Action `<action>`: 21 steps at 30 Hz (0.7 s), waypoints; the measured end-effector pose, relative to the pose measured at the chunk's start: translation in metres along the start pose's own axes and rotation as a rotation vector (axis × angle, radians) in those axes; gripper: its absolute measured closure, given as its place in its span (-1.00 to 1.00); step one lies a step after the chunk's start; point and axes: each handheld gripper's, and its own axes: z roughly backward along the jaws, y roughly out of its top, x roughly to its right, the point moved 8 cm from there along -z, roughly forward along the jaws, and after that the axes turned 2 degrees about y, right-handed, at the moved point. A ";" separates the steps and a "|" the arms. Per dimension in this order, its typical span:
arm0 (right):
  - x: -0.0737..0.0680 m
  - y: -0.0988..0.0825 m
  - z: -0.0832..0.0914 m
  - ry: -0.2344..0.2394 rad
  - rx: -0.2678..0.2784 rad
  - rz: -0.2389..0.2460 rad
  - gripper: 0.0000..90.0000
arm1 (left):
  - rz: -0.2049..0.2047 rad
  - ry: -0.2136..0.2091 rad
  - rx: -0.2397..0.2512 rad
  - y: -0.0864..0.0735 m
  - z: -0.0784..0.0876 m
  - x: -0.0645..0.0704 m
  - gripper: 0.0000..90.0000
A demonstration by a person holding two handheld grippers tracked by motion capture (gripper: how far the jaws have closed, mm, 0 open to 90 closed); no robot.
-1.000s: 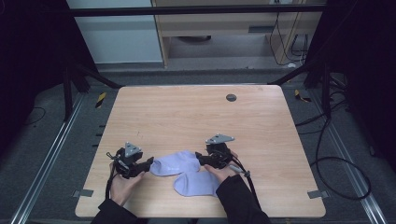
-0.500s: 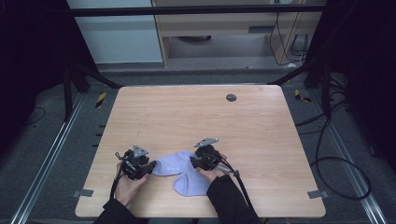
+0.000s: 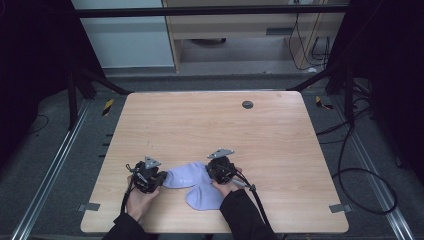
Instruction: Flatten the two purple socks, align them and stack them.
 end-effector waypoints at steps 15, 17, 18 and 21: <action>-0.005 0.027 0.035 0.058 0.134 -0.005 0.90 | 0.052 -0.038 0.129 0.020 0.030 -0.002 0.95; -0.007 0.030 0.040 0.066 0.139 -0.003 0.90 | 0.054 -0.051 0.150 0.023 0.037 0.000 0.95; -0.007 0.031 0.043 0.066 0.145 0.003 0.90 | 0.052 -0.058 0.159 0.026 0.041 0.003 0.95; -0.008 0.032 0.054 0.076 0.153 0.011 0.90 | 0.041 -0.074 0.168 0.029 0.046 0.009 0.95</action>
